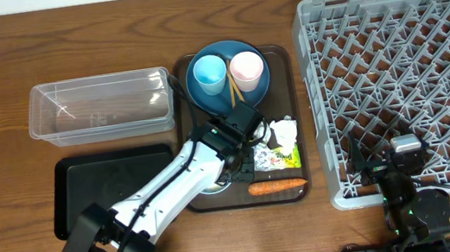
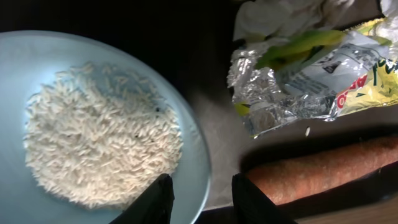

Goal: Sort waste into correct bins and load items into the dishwasher rack
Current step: 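Reach the left gripper to the light-blue rice bowl and grasp its rim, then lift the rice bowl with the left gripper and carry it over the black tray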

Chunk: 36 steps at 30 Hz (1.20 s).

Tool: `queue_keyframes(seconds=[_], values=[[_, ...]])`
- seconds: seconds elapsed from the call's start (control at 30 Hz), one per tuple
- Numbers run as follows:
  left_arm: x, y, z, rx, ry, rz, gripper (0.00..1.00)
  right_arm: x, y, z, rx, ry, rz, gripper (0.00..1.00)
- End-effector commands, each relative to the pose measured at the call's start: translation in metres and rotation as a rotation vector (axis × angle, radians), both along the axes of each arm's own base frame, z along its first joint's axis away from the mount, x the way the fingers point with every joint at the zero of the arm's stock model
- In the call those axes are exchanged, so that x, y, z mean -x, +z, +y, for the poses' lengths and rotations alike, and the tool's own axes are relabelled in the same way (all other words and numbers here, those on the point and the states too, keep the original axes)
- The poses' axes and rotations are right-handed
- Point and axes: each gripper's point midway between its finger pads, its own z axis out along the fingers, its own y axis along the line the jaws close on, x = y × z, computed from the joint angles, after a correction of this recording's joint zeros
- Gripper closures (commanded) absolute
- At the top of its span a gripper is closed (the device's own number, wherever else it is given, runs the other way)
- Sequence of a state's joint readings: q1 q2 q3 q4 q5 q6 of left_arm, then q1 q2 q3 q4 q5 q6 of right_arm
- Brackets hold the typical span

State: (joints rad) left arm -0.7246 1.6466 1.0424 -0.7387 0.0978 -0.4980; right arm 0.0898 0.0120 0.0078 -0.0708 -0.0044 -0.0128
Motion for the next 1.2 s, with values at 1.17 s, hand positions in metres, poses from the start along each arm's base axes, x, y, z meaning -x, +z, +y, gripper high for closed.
queue_keyframes(seconds=[1.17], values=[[-0.009,-0.027,0.015,-0.067,0.087,-0.092,0.79,0.000,-0.001,-0.002,0.018,-0.004,-0.001,0.01]])
